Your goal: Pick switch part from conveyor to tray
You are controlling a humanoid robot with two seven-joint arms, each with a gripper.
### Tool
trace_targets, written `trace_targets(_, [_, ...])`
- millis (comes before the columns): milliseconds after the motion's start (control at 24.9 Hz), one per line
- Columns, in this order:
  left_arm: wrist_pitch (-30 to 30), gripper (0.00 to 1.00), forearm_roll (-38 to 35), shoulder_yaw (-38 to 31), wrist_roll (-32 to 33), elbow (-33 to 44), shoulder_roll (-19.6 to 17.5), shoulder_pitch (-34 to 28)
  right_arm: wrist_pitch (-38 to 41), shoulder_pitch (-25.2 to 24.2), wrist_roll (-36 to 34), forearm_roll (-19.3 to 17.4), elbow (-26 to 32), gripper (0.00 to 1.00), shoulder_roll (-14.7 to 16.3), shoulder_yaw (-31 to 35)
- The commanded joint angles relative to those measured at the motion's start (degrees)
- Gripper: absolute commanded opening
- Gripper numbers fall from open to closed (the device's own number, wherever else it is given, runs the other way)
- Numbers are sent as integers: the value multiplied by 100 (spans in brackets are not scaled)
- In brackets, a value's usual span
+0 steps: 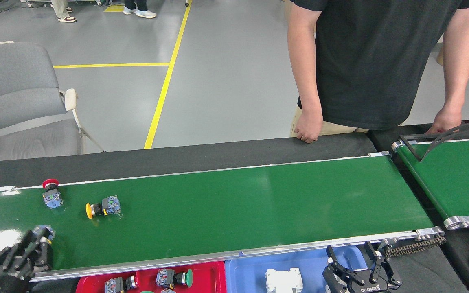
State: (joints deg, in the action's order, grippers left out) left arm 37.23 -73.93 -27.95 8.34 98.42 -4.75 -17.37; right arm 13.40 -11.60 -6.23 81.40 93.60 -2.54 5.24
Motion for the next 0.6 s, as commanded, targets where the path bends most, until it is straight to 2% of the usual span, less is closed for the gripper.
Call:
trace_targets(0, [777, 9, 151, 131, 10, 389, 211, -424, -21, 18, -36, -19, 176, 100, 26, 65])
trace_targets(40, [777, 11, 142, 289, 19, 345, 273, -495, -21, 18, -28, -19, 176, 100, 26, 109])
trace_targets(80, [777, 22, 142, 369, 54, 345, 264, -609, -21, 9, -28, -19, 211, 100, 35, 135])
trace_targets(121, [777, 39, 151, 378, 80, 345, 290, -671, -21, 0, -28, -19, 255, 100, 35, 144])
trace_targets(161, [777, 80, 133, 369, 89, 345, 334, -741, -13, -17, -36, -19, 308, 100, 35, 153])
trace_targets(201, [777, 100, 142, 369, 89, 345, 352, -732, -4, -26, -36, -19, 334, 100, 52, 153])
trace_targets(402, [777, 100, 195, 316, 36, 336, 422, -592, -4, -61, -28, -28, 405, 100, 123, 153])
trace_targets(562, [777, 100, 160, -325, -8, 274, 422, -276, -21, -140, -19, -36, 484, 100, 158, 153])
